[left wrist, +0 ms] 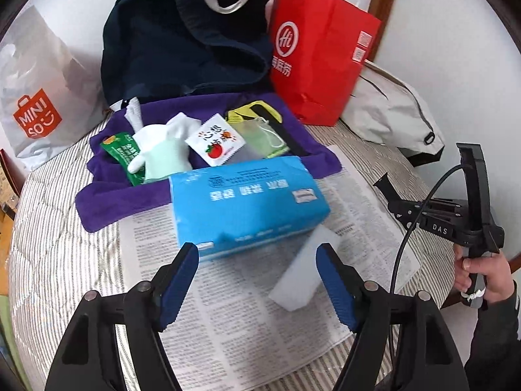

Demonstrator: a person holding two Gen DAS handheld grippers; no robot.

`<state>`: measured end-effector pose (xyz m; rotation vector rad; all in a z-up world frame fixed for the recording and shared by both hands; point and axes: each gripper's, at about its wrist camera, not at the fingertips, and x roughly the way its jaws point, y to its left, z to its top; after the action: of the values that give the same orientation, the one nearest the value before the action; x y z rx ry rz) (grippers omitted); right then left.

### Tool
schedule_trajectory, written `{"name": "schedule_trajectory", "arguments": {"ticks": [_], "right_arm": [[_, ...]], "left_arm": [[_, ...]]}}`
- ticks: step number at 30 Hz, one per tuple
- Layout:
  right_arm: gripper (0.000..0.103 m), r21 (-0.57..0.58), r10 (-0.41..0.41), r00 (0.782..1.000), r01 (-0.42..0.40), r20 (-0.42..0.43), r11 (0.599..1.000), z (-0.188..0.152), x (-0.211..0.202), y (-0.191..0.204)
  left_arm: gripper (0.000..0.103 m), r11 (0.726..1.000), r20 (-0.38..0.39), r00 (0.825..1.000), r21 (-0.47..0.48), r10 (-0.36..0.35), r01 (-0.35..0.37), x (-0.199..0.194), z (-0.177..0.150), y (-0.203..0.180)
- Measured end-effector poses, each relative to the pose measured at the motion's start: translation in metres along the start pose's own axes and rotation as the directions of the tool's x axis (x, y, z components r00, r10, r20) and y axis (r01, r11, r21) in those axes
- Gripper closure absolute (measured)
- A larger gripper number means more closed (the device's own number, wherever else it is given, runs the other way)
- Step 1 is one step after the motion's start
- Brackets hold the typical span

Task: Organize soft objects
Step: 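Grasp the white foam block with the left tool while the right tool holds the strap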

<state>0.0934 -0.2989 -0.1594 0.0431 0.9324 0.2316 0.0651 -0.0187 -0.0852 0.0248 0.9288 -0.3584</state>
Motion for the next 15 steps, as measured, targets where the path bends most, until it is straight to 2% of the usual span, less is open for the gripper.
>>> {"name": "schedule_trajectory", "arguments": {"ticks": [6,9,15], "right_arm": [[0.100,0.002,0.006,1.000,-0.006,0.001,1.000,-0.015,-0.010,0.002],[0.100,0.007,0.009,1.000,-0.009,0.006,1.000,-0.020,-0.016,0.002],[0.100,0.020,0.011,1.000,-0.011,0.020,1.000,-0.022,-0.025,0.000]], "left_arm": [[0.029,0.999,-0.010,1.000,0.033,-0.025,0.026,0.004,-0.010,-0.014],[0.029,0.997,-0.033,0.998,0.047,-0.059,0.061,0.012,-0.015,-0.019],[0.029,0.992,-0.070,0.997,0.113,-0.038,0.046,0.034,-0.018,-0.031]]}}
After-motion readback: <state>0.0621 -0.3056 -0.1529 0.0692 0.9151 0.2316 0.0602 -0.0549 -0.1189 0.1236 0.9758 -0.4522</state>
